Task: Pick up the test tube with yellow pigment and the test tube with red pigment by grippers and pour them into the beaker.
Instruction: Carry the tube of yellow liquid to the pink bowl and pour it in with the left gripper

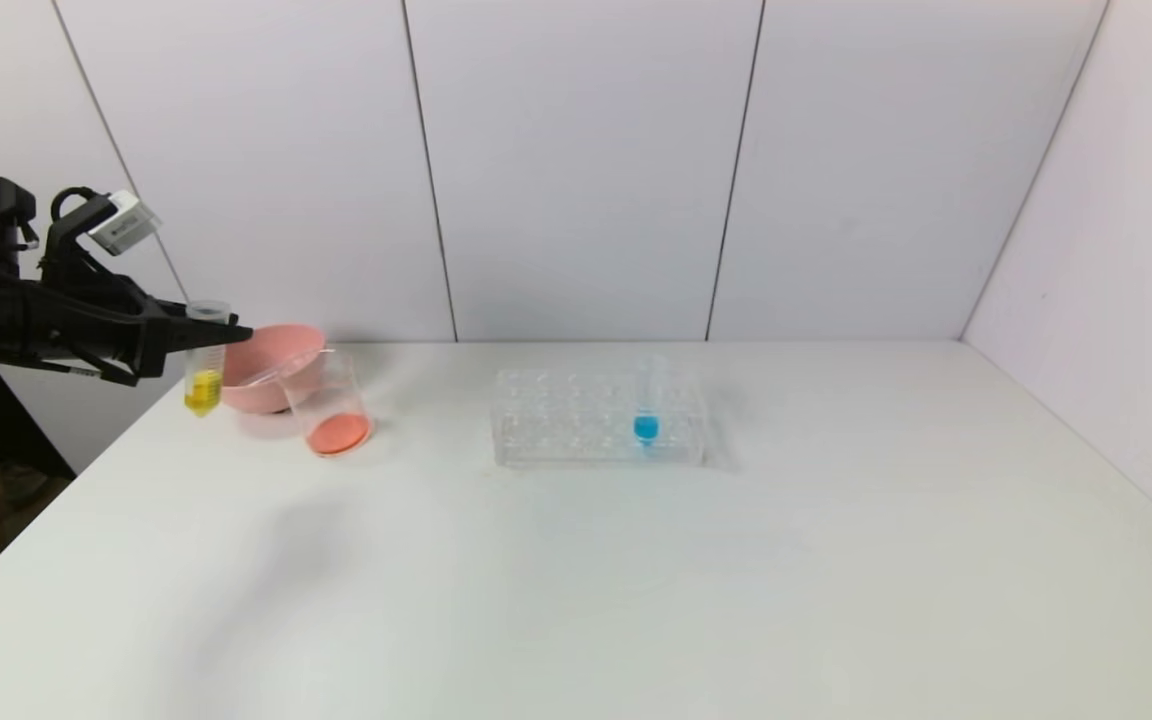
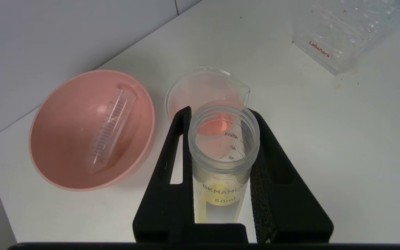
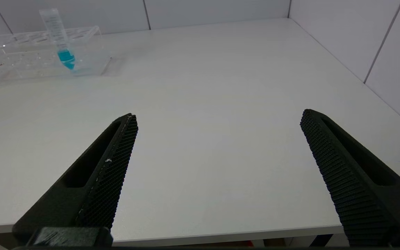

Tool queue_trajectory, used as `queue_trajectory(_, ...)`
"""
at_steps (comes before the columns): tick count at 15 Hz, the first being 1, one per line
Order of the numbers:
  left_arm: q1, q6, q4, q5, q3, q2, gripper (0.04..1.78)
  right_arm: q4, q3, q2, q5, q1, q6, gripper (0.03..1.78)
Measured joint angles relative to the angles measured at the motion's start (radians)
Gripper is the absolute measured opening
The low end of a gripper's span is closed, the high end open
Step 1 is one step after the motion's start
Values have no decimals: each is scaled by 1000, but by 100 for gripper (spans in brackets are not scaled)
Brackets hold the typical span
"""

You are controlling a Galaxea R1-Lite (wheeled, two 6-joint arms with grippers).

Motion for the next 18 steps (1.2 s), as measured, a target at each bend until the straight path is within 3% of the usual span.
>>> queue_trajectory(8,-42,150,399,122,-373,140,46,0,0,0,0,0,0,171)
queue_trajectory(11,-70,224,558,245,-521,201,46,0,0,0,0,0,0,171)
queue_trajectory(18,-152,345,528,513,-566,249,46,0,0,0,0,0,0,171)
